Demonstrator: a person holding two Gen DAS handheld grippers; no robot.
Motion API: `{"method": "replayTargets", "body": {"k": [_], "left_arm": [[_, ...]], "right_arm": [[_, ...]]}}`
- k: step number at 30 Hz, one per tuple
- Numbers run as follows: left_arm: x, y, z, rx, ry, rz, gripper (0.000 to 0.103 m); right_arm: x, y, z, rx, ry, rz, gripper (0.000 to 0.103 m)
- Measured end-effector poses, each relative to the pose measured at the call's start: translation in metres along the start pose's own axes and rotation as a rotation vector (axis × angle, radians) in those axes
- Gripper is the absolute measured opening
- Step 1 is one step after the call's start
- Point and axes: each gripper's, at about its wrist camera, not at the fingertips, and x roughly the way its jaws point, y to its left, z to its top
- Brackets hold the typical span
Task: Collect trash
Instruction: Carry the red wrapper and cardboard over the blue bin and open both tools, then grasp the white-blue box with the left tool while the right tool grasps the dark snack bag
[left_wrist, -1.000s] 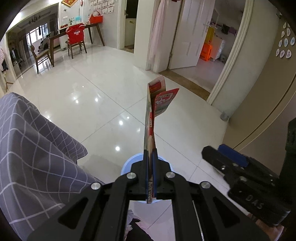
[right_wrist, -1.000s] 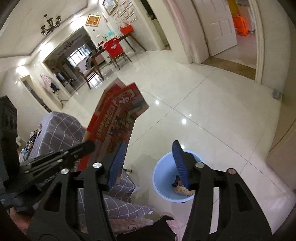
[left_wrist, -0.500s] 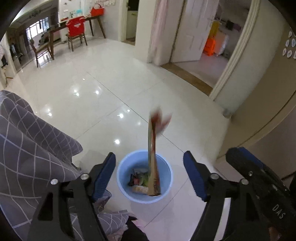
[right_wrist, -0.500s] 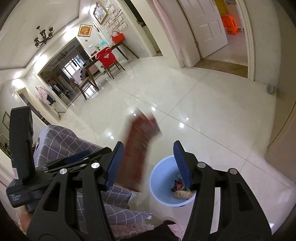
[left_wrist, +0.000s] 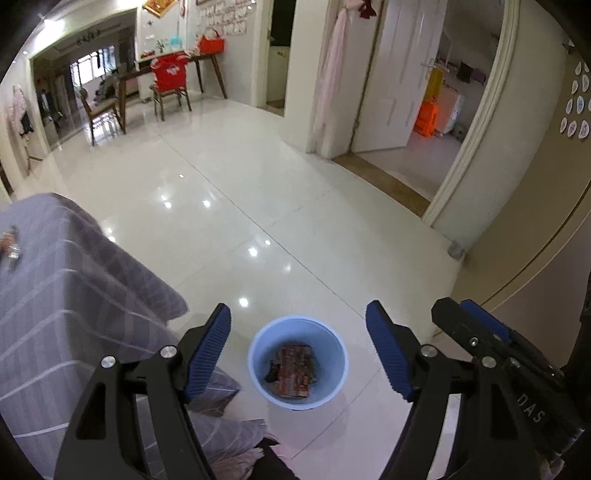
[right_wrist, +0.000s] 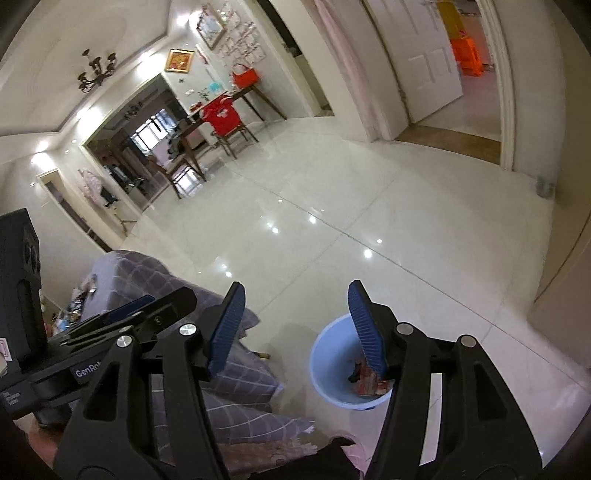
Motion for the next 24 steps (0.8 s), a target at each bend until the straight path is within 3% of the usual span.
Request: {"method": "replayTargets", "body": {"k": [6,11,18,24], "left_arm": [[-0.066,0.029,0.003,-0.002,-0.107,0.101,0.074],[-0.126,0.077,-0.006,0.007,-0.187,0.234,0.074],[-0.172,0.187,-0.023,-0.15,-0.195,0.353,0.077],[-0.178,0.291,-0.049,-0.304,-0.13,0.431,0.078]], "right_arm": [[-0.017,0.06,0.003,-0.088,-0.009,0.084,0.061],[-0.019,0.12,-0.009,-0.164,0.011,0.164,0.063],[0.005,0.231,-0.034,-0.31,0.072,0.261,0.066],[0.045,0.31,-0.057,-0.395,0.158,0.314,0.067]]}}
